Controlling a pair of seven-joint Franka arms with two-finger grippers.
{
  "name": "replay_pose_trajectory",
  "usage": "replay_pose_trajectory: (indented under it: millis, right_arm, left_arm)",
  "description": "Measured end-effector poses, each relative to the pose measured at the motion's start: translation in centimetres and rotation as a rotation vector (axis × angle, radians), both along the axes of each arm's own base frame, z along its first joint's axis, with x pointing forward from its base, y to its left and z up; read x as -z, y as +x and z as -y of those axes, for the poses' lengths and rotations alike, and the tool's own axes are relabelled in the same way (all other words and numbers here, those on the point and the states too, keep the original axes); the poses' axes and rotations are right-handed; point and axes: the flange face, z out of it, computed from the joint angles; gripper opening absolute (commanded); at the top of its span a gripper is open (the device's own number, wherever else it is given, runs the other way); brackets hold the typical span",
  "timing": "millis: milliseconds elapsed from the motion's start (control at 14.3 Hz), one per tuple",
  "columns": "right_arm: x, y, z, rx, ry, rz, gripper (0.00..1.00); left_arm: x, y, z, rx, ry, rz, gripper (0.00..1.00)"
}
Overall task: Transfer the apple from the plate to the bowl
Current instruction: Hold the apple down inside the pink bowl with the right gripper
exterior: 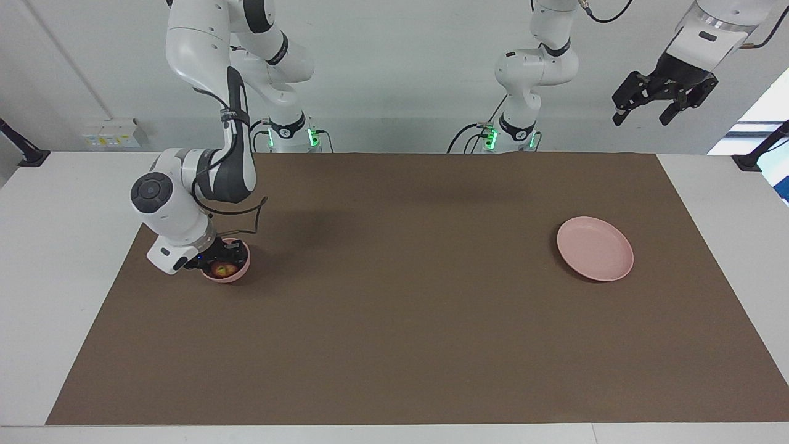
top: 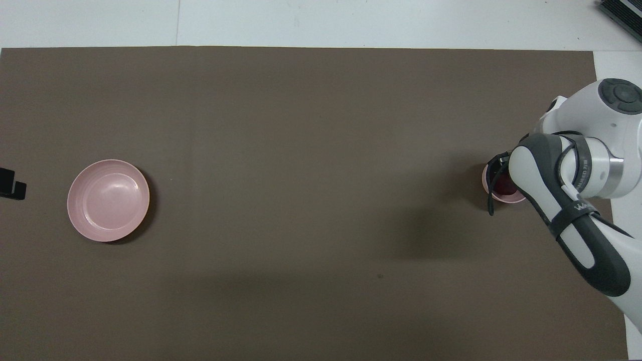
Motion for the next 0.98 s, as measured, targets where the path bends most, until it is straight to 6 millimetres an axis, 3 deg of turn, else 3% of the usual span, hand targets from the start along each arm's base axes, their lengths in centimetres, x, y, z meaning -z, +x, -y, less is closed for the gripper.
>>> replay_pose_trajectory:
  millis: [630, 770, 980]
  right_arm:
    - [-0.4, 0.2, 0.0, 0.004, -0.001, 0.008, 1.0]
    - [-1.4, 0.4, -0.1, 0.026, -0.005, 0.029, 1.0]
    - [-4.7, 0.5, -1.0, 0.091, -0.011, 0.085, 1.0]
  left_arm:
    - [0.0, 0.0, 0.0, 0.0, 0.0, 0.0, 1.0]
    - [0.0, 0.0, 0.0, 0.0, 0.0, 0.0, 1.0]
    - [0.0, 0.0, 0.0, 0.0, 0.0, 0.0, 1.0]
